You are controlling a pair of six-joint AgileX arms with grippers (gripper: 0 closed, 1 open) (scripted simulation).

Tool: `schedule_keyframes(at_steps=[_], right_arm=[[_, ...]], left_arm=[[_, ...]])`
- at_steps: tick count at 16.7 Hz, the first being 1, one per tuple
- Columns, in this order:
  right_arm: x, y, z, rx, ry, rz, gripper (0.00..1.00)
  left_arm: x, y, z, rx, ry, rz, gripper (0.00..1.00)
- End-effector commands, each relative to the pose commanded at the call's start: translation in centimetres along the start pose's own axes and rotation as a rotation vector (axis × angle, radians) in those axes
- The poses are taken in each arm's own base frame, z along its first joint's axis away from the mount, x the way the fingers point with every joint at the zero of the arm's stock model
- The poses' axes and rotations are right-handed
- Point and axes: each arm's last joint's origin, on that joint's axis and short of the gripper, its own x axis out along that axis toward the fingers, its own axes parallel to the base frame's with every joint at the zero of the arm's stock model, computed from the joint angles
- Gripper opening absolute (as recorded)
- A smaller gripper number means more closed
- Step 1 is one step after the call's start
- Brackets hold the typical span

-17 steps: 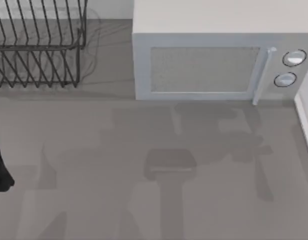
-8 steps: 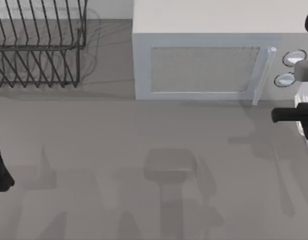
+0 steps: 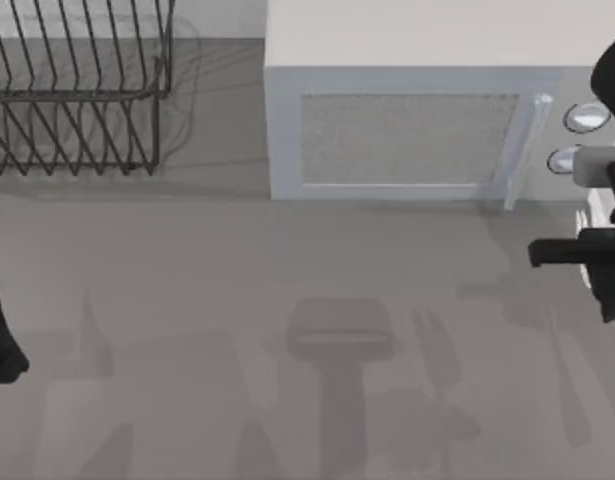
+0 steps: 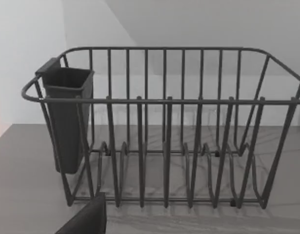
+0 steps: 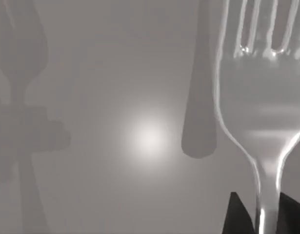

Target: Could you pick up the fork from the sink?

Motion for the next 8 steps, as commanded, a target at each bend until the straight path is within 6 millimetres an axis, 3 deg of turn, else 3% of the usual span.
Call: schedule_keyframes(at_steps=[5, 8], right_arm=[[6.0, 0.1, 0.0, -0.003, -0.018, 0.007, 0.0], [7.9, -0.1, -0.4, -0.003, -0.006, 0.002, 0.0]], left_arm=[[0.0, 0.0, 0.0, 0.0, 0.0, 0.0, 1.0], [0.0, 0.0, 0.0, 0.0, 0.0, 0.0, 1.0]])
